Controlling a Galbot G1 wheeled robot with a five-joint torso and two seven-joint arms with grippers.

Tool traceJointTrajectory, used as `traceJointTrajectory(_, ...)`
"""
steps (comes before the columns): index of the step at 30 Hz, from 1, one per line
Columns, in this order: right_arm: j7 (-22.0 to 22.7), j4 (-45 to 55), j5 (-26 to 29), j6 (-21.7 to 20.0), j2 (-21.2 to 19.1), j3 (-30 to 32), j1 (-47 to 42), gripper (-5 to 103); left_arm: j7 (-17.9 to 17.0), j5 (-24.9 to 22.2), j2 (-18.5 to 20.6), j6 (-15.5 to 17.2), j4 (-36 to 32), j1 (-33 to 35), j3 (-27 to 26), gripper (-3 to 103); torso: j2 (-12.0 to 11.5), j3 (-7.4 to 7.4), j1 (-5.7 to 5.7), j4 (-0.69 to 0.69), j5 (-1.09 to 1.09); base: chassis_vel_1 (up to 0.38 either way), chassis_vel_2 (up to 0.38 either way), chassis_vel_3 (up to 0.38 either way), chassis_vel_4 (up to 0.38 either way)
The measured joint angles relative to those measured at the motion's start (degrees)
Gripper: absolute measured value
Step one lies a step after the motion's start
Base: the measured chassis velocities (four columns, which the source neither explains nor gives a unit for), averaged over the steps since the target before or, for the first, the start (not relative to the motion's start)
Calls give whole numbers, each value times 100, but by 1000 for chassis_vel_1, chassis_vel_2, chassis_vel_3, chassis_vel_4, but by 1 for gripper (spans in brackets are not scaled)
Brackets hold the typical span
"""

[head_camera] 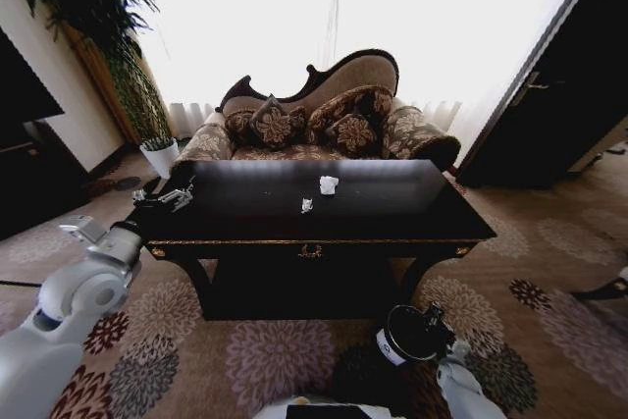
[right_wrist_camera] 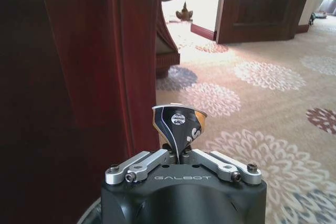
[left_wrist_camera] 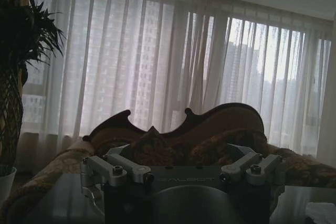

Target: Move to the front of the table and place the trash on the table into the trash bin.

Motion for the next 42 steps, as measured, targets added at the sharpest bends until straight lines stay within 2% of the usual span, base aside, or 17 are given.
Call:
traceJointTrajectory(14,-36,-651,-87,-68,169,26,328,0,0,0,0,0,0,0,0,100,0,-1,-1,0,1,0,0,0,0)
traceJointTrajectory(15,-36,-645,-94,-85,172,31,328,-3,0,0,0,0,0,0,0,100,0,-1,-1,1,0,0,0,0,0)
traceJointTrajectory(17,-60,-620,-106,-123,171,45,319,1,0,0,0,0,0,0,0,100,0,-1,-1,0,0,0,0,0,0)
traceJointTrajectory(18,-95,-599,-117,-153,165,59,312,6,0,0,0,0,0,0,0,100,0,-1,-1,0,0,0,0,0,0)
traceJointTrajectory(19,-113,-591,-124,-171,158,70,309,6,0,0,0,0,0,0,0,100,0,-1,-1,0,0,0,0,0,0)
traceJointTrajectory(22,-135,-589,-125,-209,138,101,307,23,0,0,0,0,0,0,0,100,0,-1,-1,0,0,0,0,0,0)
traceJointTrajectory(24,-137,-582,-120,-213,137,112,301,23,0,0,0,0,0,0,0,100,0,-1,-1,0,0,0,0,0,0)
traceJointTrajectory(27,-138,-456,-33,-255,154,120,258,38,0,0,0,0,0,0,0,100,0,-1,-1,0,-1,0,0,0,0)
traceJointTrajectory(28,-138,-456,-33,-255,154,120,258,38,0,0,0,0,0,0,0,100,0,-1,-1,0,-1,0,0,0,0)
traceJointTrajectory(30,-137,-421,-25,-264,183,120,244,50,0,0,0,0,0,0,0,100,0,-1,-1,0,1,0,0,0,0)
traceJointTrajectory(31,-137,-421,-25,-264,183,120,244,50,0,0,0,0,0,0,0,100,0,-1,-1,0,1,0,0,0,0)
traceJointTrajectory(34,-137,-420,-26,-266,205,122,216,66,0,0,0,0,0,0,0,100,0,-1,-1,0,0,0,0,0,0)
traceJointTrajectory(37,-137,-393,-27,-266,211,127,176,71,0,0,0,0,0,0,0,100,0,-1,-1,0,0,0,0,0,0)
traceJointTrajectory(42,-139,-193,-20,-279,218,166,-5,93,0,0,0,0,0,0,0,100,0,-1,-1,0,0,0,0,0,0)
